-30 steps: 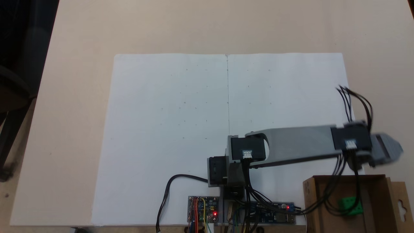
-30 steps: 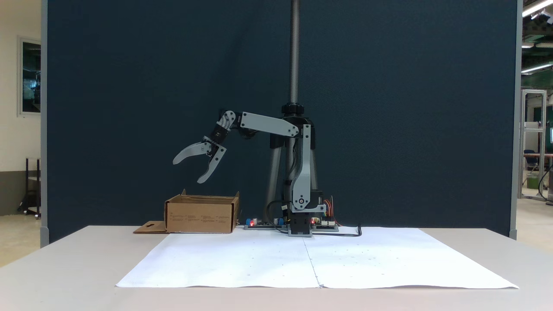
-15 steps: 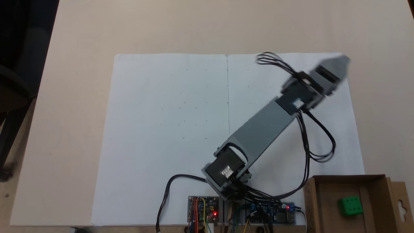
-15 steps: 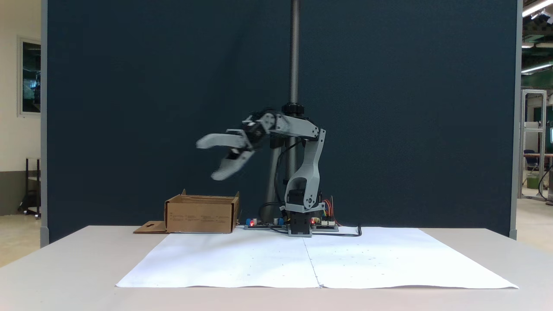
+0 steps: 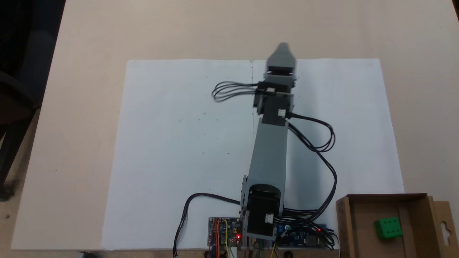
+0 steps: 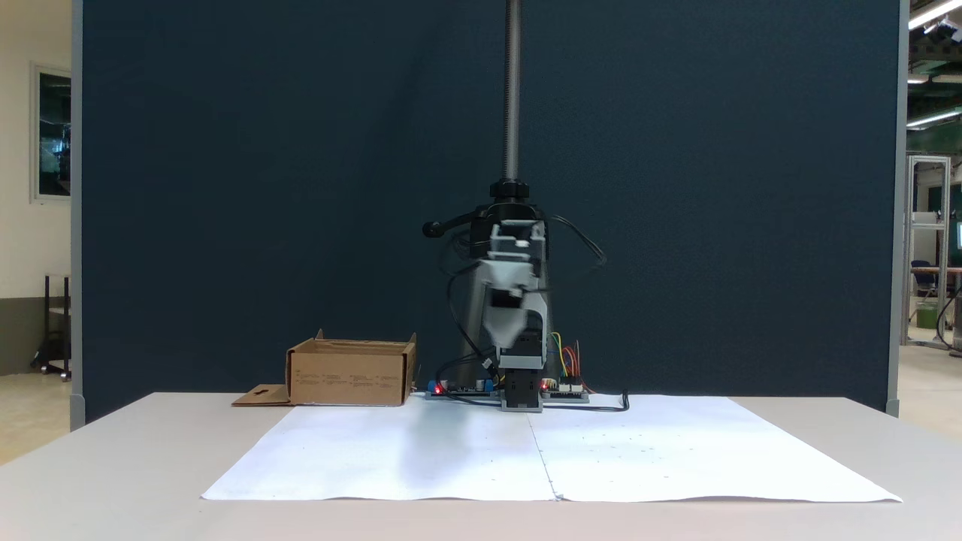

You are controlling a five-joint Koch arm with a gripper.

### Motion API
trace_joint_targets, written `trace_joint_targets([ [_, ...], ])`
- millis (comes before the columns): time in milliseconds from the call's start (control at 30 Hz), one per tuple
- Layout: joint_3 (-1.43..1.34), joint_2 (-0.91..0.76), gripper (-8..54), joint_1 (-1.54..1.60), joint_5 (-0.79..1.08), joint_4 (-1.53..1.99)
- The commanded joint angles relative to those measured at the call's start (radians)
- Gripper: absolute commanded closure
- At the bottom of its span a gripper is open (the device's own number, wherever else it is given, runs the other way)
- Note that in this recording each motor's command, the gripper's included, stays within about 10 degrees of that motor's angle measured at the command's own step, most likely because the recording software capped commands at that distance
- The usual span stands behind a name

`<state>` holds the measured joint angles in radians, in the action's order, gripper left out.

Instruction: Grasp a green dice and put it in the bin.

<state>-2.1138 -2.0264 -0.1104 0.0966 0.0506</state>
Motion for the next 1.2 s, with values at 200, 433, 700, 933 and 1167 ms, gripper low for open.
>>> trace_joint_targets([
  [200, -0.147, -0.127, 0.8, 0.057, -0.058, -0.346],
  [433, -0.305, -0.212, 0.2, 0.044, -0.057, -0.469],
  [700, -0.541, -0.250, 0.1, 0.041, -0.044, -0.721],
  [933, -0.707, -0.291, 0.2, 0.043, -0.035, -0.954],
  [1167, -0.884, -0.314, 0.2, 0.049, -0.035, -1.179],
])
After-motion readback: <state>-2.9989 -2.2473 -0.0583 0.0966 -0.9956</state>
